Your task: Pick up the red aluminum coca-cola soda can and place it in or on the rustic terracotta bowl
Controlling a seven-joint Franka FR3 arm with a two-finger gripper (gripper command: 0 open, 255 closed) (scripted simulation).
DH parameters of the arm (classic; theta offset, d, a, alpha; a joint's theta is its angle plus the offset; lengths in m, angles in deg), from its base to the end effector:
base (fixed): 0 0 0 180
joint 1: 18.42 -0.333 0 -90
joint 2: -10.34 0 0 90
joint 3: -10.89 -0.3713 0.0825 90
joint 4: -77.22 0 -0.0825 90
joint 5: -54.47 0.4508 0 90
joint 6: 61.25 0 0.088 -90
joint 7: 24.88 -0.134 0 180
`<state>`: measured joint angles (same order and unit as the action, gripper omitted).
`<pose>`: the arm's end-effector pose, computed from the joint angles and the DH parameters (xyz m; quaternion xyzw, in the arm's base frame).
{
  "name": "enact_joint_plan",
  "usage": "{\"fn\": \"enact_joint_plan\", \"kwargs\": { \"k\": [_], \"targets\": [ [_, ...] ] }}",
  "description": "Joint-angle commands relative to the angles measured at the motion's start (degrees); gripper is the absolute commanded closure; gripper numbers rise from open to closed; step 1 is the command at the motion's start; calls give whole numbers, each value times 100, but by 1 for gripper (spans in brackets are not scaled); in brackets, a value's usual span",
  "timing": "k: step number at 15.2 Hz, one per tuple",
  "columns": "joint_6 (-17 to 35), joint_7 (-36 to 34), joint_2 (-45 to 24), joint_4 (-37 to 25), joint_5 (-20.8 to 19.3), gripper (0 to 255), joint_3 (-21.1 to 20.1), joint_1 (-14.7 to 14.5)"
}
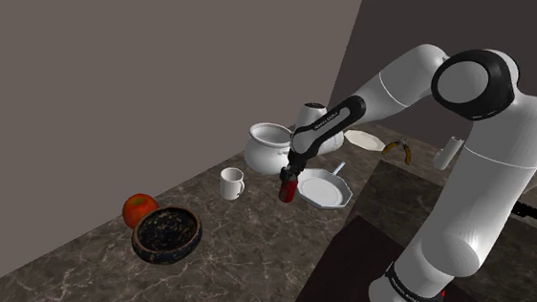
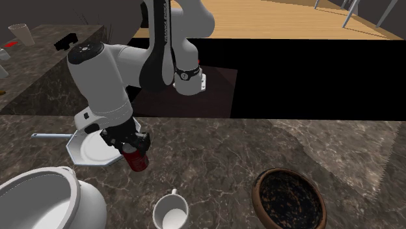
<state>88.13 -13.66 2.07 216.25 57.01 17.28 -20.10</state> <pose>0.5390 -0.0459 0.2236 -0.9991 -0.0387 -0.0191 0.0010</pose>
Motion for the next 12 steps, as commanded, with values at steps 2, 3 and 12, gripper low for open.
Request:
{"fn": "enact_joint_plan", "kwargs": {
  "k": [2, 3, 12],
  "targets": [
    [0, -2, -3, 4, 0, 255, -1, -1],
    [0, -1, -4, 3, 0, 255, -1, -1],
    [-308, -52, 273, -31, -72, 255, 19, -10]
  ]
}}
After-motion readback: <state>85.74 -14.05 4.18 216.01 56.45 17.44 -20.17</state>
